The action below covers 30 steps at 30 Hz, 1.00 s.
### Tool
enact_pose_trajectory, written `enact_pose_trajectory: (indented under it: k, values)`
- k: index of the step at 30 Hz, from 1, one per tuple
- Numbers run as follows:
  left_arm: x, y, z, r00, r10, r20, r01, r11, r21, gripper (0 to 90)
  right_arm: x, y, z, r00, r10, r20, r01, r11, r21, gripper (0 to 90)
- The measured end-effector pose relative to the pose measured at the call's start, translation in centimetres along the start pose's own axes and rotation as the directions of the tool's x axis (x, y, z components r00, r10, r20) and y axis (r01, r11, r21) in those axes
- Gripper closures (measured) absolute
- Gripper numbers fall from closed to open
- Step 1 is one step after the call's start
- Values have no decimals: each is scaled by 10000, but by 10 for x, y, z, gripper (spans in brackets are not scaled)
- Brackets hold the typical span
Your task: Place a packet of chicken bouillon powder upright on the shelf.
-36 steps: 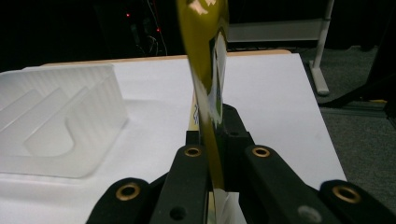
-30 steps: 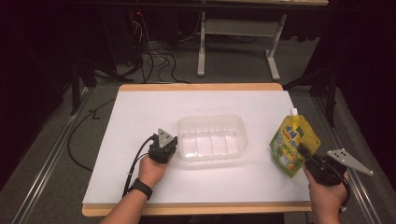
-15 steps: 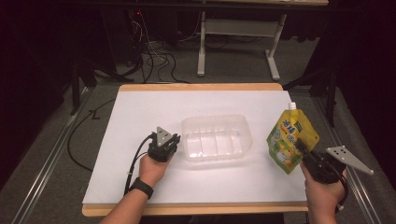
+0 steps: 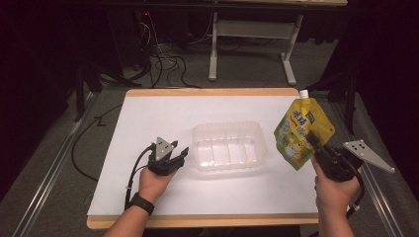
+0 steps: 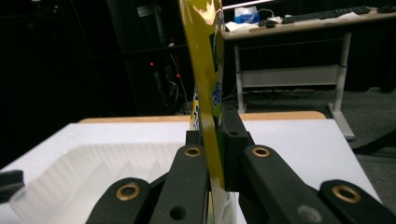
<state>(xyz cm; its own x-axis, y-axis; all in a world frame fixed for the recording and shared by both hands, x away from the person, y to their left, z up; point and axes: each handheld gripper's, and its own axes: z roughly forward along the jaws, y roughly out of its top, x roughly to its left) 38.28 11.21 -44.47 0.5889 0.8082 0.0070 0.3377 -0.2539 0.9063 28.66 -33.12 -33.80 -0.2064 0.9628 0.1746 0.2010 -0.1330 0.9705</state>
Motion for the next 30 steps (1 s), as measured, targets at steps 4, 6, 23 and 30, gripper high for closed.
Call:
enact_pose_trajectory:
  k: [4,6,23,30]
  values:
    - [2,1,-3,10000,-62,59,63,9999,-114,507,16,5,10,9993,18,-372,-17,10000,41,900]
    - [3,1,-5,9999,-77,67,79,9998,-169,507,19,6,13,9991,-10,-416,13,10000,58,900]
    - [0,1,-15,9997,100,233,-92,9993,-364,500,69,5,52,9899,-173,-1409,209,9995,239,900]
    - [-2,1,-19,9995,161,288,-149,9990,-417,500,86,0,65,9878,-231,-1538,278,9992,289,900]
